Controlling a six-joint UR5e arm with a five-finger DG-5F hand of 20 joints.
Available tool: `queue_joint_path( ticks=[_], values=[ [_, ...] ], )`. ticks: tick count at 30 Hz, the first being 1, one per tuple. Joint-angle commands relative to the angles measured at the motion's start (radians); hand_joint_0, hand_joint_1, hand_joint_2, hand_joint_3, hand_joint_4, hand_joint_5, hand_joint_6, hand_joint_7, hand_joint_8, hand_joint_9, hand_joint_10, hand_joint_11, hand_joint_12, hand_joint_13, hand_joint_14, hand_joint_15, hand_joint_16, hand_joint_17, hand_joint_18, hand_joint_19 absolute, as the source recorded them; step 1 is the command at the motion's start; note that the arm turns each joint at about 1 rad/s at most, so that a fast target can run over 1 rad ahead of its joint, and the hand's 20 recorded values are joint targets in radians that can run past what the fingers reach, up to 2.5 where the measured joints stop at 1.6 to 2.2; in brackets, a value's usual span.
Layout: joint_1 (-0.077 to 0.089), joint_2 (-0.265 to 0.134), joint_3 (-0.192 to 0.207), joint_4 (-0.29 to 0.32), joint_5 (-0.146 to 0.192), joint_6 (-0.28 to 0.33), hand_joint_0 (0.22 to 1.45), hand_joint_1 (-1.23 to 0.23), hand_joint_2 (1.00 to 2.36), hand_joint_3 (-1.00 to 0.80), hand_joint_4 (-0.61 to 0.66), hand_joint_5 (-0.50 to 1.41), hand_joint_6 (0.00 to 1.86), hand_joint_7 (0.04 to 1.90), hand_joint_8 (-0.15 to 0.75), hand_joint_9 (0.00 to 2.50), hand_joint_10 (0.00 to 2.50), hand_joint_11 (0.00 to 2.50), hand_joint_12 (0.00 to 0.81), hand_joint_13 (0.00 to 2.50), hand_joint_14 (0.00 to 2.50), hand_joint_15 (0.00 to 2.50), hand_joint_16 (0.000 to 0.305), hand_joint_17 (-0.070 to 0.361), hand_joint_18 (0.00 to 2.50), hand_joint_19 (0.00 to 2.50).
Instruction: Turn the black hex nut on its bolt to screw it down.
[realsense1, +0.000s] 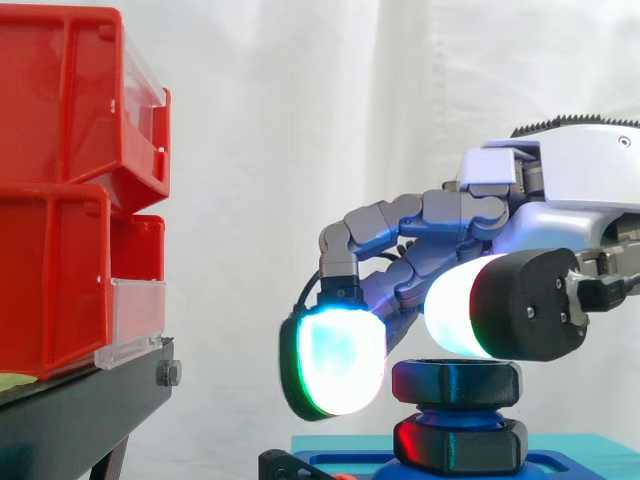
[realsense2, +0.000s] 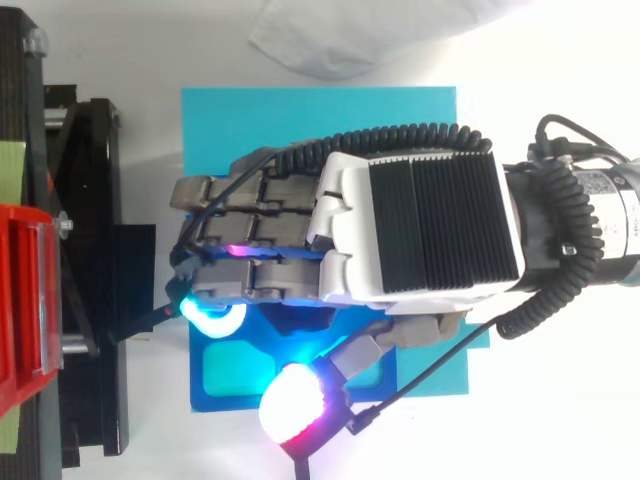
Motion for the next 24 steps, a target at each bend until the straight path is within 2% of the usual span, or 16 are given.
queue_joint_path(
  ticks=[1,8,15,24],
  values=[
    [0.001,-0.002,0.0,0.004,-0.001,-0.001,0.48,-0.37,1.0,-0.5,0.23,-0.11,0.51,1.29,0.287,0.49,0.01,0.29,0.365,0.46,0.0,0.07,0.06,0.134,0.53,0.4],
    [-0.001,-0.002,0.0,0.009,-0.001,-0.001,0.48,-0.37,1.0,-0.5,0.24,-0.12,0.61,1.17,0.29,0.5,0.01,0.29,0.365,0.46,0.0,0.07,0.06,0.134,0.53,0.4],
    [0.004,-0.002,0.0,0.011,-0.001,-0.001,0.48,-0.37,1.0,-0.5,0.24,-0.13,0.64,1.13,0.29,0.5,0.01,0.3,0.366,0.47,0.0,0.07,0.06,0.134,0.54,0.4],
    [0.001,-0.002,0.0,0.011,-0.001,-0.001,0.48,-0.37,1.0,-0.5,0.24,-0.14,0.71,1.06,0.293,0.51,0.01,0.29,0.366,0.47,0.0,0.07,0.06,0.134,0.54,0.4]
  ],
)
